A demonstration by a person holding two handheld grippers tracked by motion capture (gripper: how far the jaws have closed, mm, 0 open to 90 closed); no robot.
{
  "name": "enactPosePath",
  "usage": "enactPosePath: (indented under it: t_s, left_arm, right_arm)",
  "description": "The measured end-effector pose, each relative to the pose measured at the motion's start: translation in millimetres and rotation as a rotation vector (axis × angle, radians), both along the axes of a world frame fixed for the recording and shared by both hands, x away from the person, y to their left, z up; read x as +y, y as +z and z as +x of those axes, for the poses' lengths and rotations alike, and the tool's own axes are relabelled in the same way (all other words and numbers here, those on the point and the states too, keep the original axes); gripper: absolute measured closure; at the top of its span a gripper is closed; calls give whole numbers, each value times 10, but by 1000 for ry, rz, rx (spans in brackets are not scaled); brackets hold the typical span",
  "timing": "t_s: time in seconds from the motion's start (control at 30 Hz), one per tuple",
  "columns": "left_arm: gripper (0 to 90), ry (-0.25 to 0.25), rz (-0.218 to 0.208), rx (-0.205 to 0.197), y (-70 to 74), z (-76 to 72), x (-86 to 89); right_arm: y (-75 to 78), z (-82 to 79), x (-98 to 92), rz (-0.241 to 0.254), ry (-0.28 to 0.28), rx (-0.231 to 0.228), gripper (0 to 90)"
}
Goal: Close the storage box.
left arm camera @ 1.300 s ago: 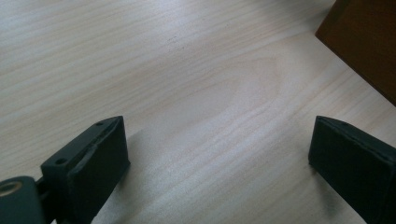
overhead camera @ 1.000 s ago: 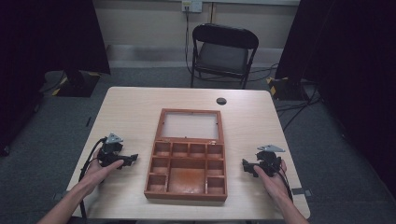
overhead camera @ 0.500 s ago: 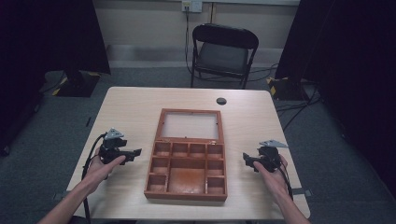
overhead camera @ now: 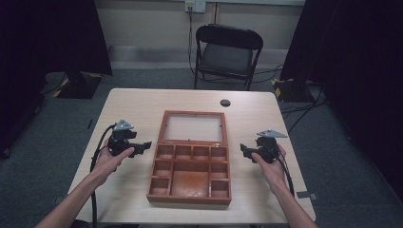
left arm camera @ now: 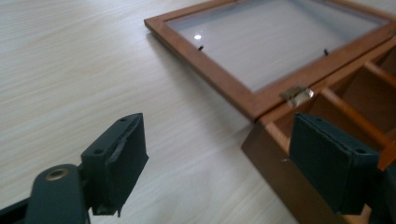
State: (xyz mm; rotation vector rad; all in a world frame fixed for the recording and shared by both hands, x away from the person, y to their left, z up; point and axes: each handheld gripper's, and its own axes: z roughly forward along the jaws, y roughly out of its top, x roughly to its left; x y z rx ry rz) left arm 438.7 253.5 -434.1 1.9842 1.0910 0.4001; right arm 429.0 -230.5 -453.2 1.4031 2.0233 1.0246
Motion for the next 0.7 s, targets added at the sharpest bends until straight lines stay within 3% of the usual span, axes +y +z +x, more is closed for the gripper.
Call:
enactPosePath:
  t_s: [0.1,0.13,0.17,0.2,0.43,0.6,0.7]
  left_arm:
    - [187,0,-6,0,61,35,-36]
    - [188,-3,-13,2,92,55,-51]
    - [188,-5,-50,-1,150,101,-56]
    - [189,6,-55,-6,176,125,-56]
    - [210,-3,-21,-21,278,330,-181]
    - [230,-13,-31,-13,184,458,-291]
    - [220,-8,-69,48,77,527,-314]
  right_arm:
    - [40,61,53,0,16,-10,196]
    - [98,142,100,29,28,-11,199]
    - [125,177,124,43,38,-18,202]
    - [155,210,151,47,42,-24,196]
    - [286,447,330,77,62,-45,171]
    - [209,600,431,86,64,-16,167]
    - [113,639,477,84,80,31,159]
